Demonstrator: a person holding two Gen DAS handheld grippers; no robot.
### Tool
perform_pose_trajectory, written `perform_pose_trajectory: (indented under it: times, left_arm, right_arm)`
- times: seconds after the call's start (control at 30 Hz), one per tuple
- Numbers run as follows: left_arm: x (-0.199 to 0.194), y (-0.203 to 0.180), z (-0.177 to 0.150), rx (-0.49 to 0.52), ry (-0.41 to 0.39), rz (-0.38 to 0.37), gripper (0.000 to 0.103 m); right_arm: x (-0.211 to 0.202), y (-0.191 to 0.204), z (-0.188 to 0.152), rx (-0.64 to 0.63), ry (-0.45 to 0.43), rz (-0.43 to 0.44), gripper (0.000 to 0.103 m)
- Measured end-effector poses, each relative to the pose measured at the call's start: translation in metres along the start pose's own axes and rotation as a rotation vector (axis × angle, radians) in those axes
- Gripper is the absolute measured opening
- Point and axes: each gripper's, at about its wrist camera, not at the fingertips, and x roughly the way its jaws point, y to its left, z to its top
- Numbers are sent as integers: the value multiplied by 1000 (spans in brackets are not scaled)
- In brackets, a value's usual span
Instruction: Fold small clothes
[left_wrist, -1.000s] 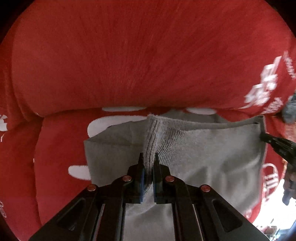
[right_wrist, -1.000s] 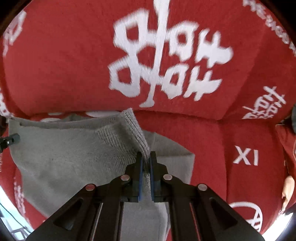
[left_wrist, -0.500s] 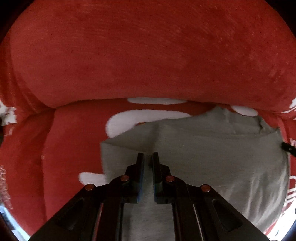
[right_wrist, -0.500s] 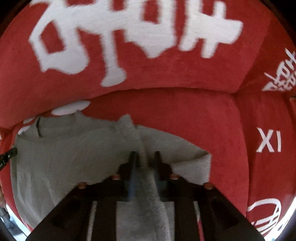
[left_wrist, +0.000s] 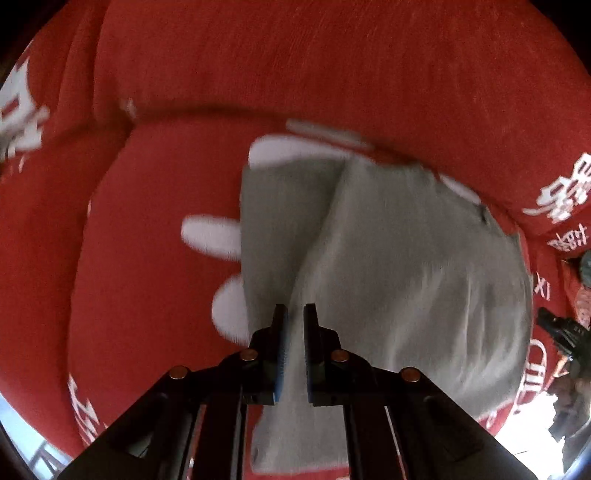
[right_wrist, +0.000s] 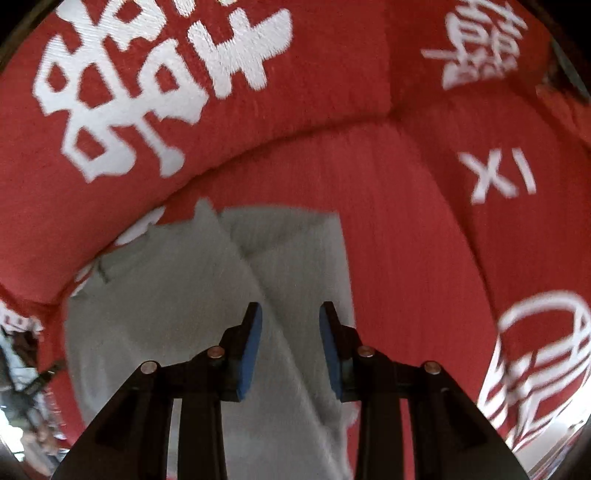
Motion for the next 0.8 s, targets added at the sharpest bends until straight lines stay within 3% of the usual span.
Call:
perform_pose_trajectory:
  times: [0.17, 0.27, 0.5, 0.63, 0.8]
  left_arm:
    - [-3, 2, -30, -6, 43, 5, 11]
    - [-8, 2, -38, -20, 42, 22, 86]
    - [-18, 7, -51, 21, 55, 12, 86]
    - [-11, 24, -64, -34, 126, -56, 86]
    - [0, 48, -89, -165, 199, -163, 86]
  right_arm:
    - [-4, -7, -37, 45, 50, 63, 36]
    - [-10, -1, -59, 64, 76, 106, 36]
    - [-7, 16, -101, 90, 136, 243, 45]
    - [-5, -4, -128, 227, 163, 269, 49]
    - [-7, -52, -148, 464, 80, 242, 49]
